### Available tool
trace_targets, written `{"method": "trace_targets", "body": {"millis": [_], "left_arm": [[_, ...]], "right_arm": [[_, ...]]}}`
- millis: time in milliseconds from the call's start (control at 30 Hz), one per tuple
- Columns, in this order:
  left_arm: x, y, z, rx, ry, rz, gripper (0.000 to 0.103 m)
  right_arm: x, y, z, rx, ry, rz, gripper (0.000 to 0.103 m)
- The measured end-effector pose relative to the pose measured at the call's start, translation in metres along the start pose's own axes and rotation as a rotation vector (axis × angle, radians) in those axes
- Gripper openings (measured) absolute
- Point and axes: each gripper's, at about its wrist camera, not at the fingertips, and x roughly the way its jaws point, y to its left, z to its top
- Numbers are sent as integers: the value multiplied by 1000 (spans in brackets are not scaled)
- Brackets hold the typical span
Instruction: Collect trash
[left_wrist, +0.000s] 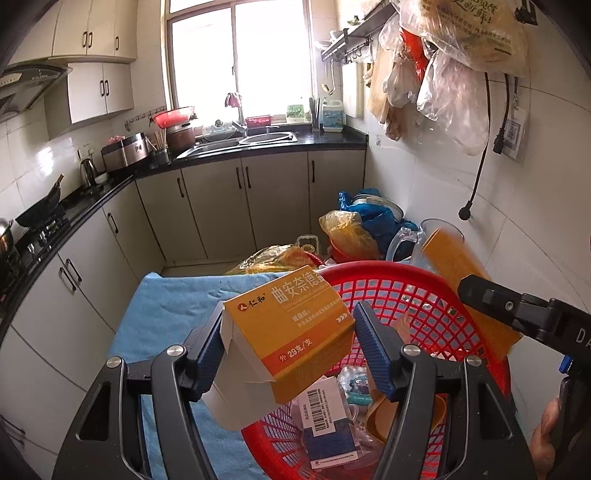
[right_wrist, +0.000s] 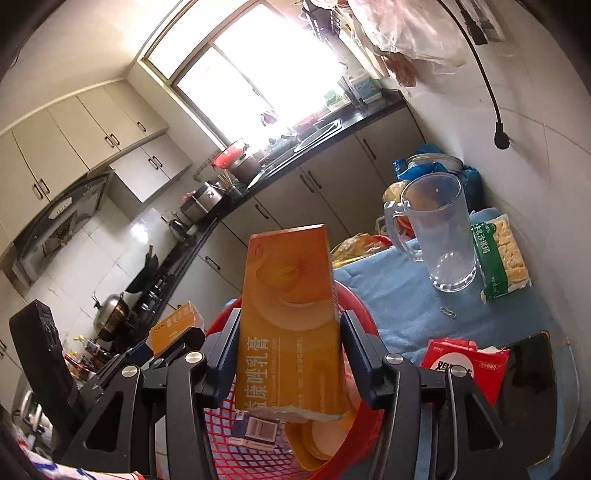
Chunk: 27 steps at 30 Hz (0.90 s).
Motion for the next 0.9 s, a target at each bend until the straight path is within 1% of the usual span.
{"method": "trace_targets", "body": {"millis": [233, 267, 300, 367, 433, 533, 600, 667, 800, 900], "left_arm": [[2, 7, -4, -15, -12, -5, 66], [1, 7, -4, -14, -13, -7, 67], [1, 7, -5, -13, -13, -9, 67], [-1, 8, -7, -11, -10, -18, 69], [-6, 11, -9, -20, -11, -24, 78], [-14, 16, -12, -40, -20, -43, 83], [-23, 20, -15, -47, -22, -78, 86], [-31, 23, -18, -48, -25, -92, 86], [-53, 32, -27, -56, -44, -90, 86], [-75, 39, -41, -47, -60, -59, 86]], "right_arm": [[4, -1, -1, -19, 2, -29, 58], [4, 0, -1, -24, 1, -31, 61], [3, 0, -1, -26, -1, -29, 68], [1, 1, -1, -24, -13, -25, 73], [-3, 1, -1, -23, -24, -23, 73], [-12, 3, -2, -20, -41, -18, 75], [-19, 4, -5, -21, -53, -12, 77], [-27, 8, -10, -31, -62, -16, 78], [-41, 16, -23, -67, -65, -28, 78], [-53, 20, -35, -88, -63, -29, 79]]}}
